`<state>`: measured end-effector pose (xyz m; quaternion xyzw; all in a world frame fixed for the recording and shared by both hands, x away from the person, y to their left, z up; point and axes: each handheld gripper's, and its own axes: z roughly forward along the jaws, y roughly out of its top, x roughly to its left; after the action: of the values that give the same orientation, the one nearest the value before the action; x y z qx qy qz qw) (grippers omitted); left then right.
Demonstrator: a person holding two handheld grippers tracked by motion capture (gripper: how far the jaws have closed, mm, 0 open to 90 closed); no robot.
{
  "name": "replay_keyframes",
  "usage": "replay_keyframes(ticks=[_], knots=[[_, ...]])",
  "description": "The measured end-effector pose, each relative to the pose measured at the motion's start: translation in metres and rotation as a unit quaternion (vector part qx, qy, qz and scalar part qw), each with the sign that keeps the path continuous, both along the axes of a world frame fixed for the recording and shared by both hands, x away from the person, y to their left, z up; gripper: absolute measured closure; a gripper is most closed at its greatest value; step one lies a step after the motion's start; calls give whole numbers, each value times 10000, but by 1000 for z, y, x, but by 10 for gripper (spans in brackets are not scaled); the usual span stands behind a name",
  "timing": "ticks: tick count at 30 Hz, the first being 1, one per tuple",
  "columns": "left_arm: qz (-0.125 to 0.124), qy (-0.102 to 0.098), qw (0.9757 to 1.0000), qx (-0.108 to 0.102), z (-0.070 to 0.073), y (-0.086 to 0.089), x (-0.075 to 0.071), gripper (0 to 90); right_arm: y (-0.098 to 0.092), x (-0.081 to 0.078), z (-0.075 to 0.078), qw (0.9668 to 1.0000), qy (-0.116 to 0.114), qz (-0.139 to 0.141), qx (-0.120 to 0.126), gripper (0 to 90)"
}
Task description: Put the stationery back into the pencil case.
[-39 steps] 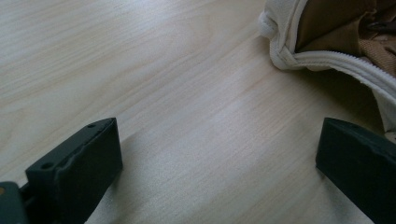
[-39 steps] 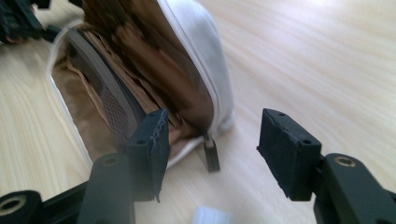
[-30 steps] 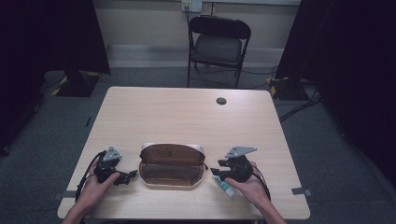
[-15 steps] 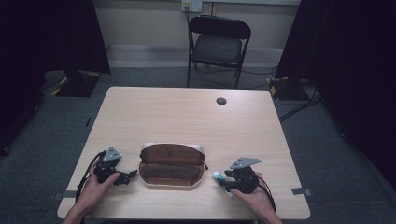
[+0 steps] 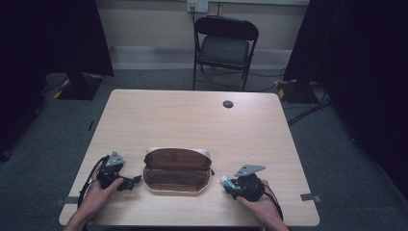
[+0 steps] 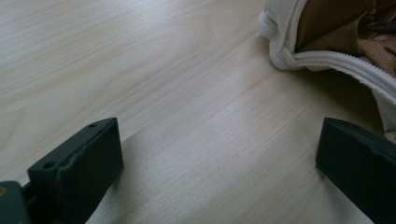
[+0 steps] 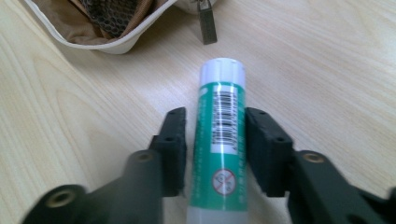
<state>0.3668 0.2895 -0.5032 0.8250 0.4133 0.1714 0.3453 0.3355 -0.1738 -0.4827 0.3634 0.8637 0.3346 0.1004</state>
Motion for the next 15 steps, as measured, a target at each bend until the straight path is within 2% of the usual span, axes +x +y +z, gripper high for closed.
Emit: replay_keyframes(ticks=[2,6,9,13,15], knots=[[2,-4,10000,1,0,0,0,1,0,-1,0,10000,1,-1,33,639],[2,-17,10000,0,0,0,0,2,2,-4,0,9998,-133,18,-117,655],[6,-22,10000,-12,0,0,0,3,2,-4,-1,9997,-184,31,-127,651],[7,-21,10000,-11,0,0,0,3,0,-10,-1,9997,-171,97,-126,631],[7,-21,10000,-12,0,0,0,3,0,-14,0,9995,-173,142,-224,638]])
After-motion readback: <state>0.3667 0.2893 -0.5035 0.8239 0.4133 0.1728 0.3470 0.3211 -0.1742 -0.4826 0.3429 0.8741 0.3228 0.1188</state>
